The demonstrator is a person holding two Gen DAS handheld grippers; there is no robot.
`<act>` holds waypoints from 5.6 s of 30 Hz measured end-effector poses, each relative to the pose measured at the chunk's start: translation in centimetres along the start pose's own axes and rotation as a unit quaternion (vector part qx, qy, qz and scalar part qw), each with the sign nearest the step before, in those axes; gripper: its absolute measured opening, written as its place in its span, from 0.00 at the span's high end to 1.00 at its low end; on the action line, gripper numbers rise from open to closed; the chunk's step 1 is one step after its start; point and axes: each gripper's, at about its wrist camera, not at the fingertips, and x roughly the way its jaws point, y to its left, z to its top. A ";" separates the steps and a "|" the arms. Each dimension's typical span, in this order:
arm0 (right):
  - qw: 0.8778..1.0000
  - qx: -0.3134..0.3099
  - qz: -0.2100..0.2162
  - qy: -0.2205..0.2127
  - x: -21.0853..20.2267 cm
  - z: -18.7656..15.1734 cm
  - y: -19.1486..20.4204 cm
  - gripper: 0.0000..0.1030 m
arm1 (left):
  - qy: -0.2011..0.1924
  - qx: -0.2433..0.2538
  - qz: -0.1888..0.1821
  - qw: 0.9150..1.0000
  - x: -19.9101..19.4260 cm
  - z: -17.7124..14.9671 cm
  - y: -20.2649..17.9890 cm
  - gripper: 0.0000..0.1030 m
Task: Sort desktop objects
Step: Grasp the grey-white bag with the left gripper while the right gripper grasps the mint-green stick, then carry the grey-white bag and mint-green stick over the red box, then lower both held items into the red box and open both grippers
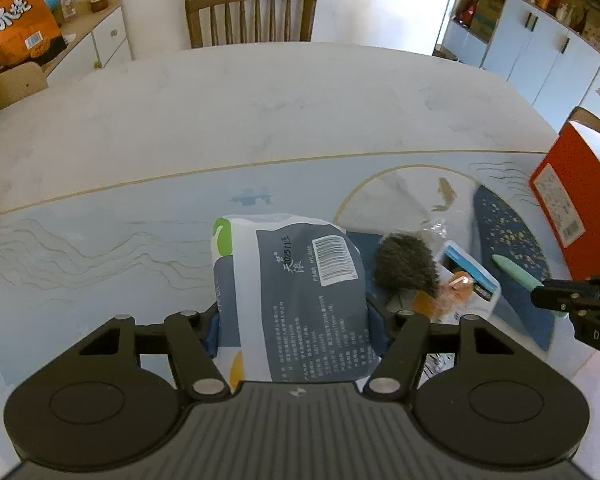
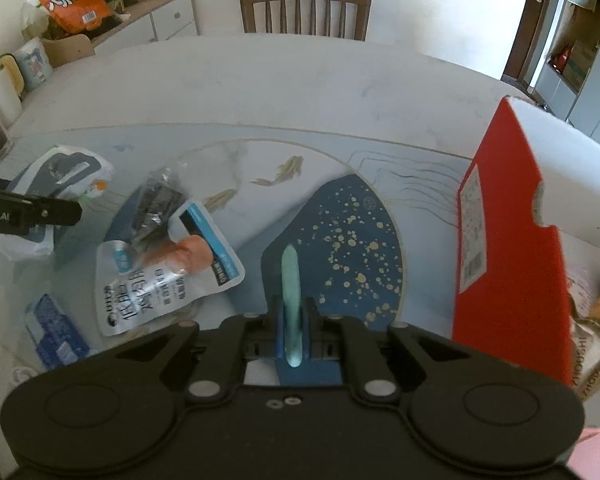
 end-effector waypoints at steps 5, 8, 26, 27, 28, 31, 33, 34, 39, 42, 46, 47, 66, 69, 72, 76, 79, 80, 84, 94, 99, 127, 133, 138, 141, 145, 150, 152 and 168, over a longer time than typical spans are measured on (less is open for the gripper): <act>1.000 0.007 0.009 -0.006 -1.8 -0.3 -0.1 0.93 | -0.001 -0.002 -0.016 1.000 -1.6 -0.5 -0.5 0.38; 1.000 0.015 0.018 -0.009 -2.9 -0.4 -0.3 0.93 | -0.001 -0.001 -0.030 1.000 -2.6 -0.7 -0.9 0.38; 0.998 0.036 0.031 -0.052 -10.7 -1.2 -1.3 0.93 | -0.007 0.044 -0.085 0.995 -8.5 -1.3 -5.2 0.38; 0.997 0.039 0.031 -0.055 -11.1 -1.3 -1.5 0.93 | -0.009 0.046 -0.089 0.995 -8.8 -1.2 -5.5 0.38; 0.997 0.042 0.029 -0.059 -11.5 -1.4 -1.7 0.93 | -0.011 0.050 -0.093 0.994 -9.1 -1.1 -5.8 0.38; 0.996 0.051 0.028 -0.072 -12.9 -1.5 -2.1 0.93 | -0.018 0.059 -0.103 0.993 -9.9 -0.7 -6.6 0.38; 0.995 0.054 0.026 -0.080 -13.7 -1.5 -2.5 0.93 | -0.020 0.065 -0.109 0.992 -10.4 -0.4 -7.4 0.38; 0.995 0.057 0.025 -0.084 -14.1 -1.5 -2.7 0.93 | -0.021 0.067 -0.112 0.991 -10.6 -0.2 -7.8 0.38; 0.993 0.067 0.013 -0.099 -15.8 -1.5 -4.1 0.93 | -0.022 0.083 -0.121 0.989 -11.4 0.8 -9.9 0.38; 0.991 0.074 0.004 -0.107 -16.7 -1.7 -5.3 0.93 | -0.025 0.097 -0.130 0.986 -11.6 1.4 -11.4 0.38; 0.990 0.083 -0.005 -0.116 -17.4 -1.9 -7.0 0.92 | -0.027 0.113 -0.145 0.983 -11.3 2.2 -13.8 0.38; 0.990 0.085 -0.007 -0.116 -17.4 -1.9 -7.5 0.92 | -0.028 0.117 -0.149 0.981 -11.2 2.4 -14.5 0.38; 0.986 0.111 -0.034 -0.118 -17.9 -2.8 -18.2 0.93 | -0.019 0.171 -0.168 0.971 -8.3 5.1 -27.5 0.38; 0.986 0.113 -0.039 -0.119 -17.6 -3.0 -19.7 0.93 | -0.016 0.180 -0.163 0.970 -7.5 5.6 -29.5 0.38; 0.985 0.117 -0.043 -0.117 -17.2 -3.0 -21.1 0.93 | -0.010 0.187 -0.162 0.969 -6.7 6.0 -30.9 0.38; 0.985 0.121 -0.046 -0.114 -16.6 -3.2 -22.9 0.93 | -0.003 0.197 -0.156 0.968 -5.2 6.4 -32.6 0.38; 0.985 0.122 -0.046 -0.111 -16.3 -3.2 -23.9 0.93 | 0.004 0.200 -0.153 0.968 -3.9 6.8 -33.7 0.38; 0.985 0.122 -0.047 -0.111 -16.1 -3.2 -24.3 0.93 | 0.007 0.201 -0.153 0.967 -3.5 7.0 -34.0 0.38; 0.986 0.123 -0.050 -0.104 -15.0 -2.9 -25.5 0.93 | 0.014 0.210 -0.142 0.967 -1.6 7.8 -35.1 0.38; 0.987 0.120 -0.038 -0.101 -12.0 -1.6 -26.9 0.93 | 0.056 0.210 -0.128 0.968 3.1 9.5 -36.9 0.38; 0.987 0.121 -0.033 -0.097 -10.5 -1.2 -27.4 0.93 | 0.075 0.213 -0.122 0.966 4.7 10.2 -37.8 0.38; 0.992 0.123 -0.018 -0.025 -4.5 -1.1 -28.4 0.91 | 0.118 0.270 -0.082 0.952 8.8 11.3 -39.8 0.32; 0.993 0.119 -0.017 -0.016 -4.9 -1.7 -28.4 0.79 | 0.115 0.280 -0.080 0.950 8.5 10.9 -39.9 0.23; 0.993 0.120 -0.016 -0.014 -5.5 -2.1 -28.6 0.66 | 0.114 0.277 -0.081 0.951 8.1 10.6 -39.5 0.19; 0.993 0.119 -0.018 -0.015 -6.0 -2.4 -28.7 0.62 | 0.111 0.274 -0.081 0.952 7.7 10.4 -39.2 0.16; 0.993 0.114 -0.014 -0.017 -6.8 -2.8 -28.7 0.60 | 0.104 0.268 -0.087 0.954 6.8 10.2 -38.6 0.15; 0.994 0.103 -0.009 -0.024 -7.9 -2.9 -28.1 0.57 | 0.094 0.260 -0.096 0.956 5.5 10.0 -37.9 0.11; 0.995 0.099 -0.007 -0.028 -8.4 -2.8 -28.0 0.56 | 0.089 0.257 -0.103 0.957 4.3 10.1 -36.9 0.11; 0.996 0.071 0.000 -0.053 -12.3 -2.2 -25.3 0.43 | 0.040 0.219 -0.127 0.967 -0.9 9.1 -34.2 0.11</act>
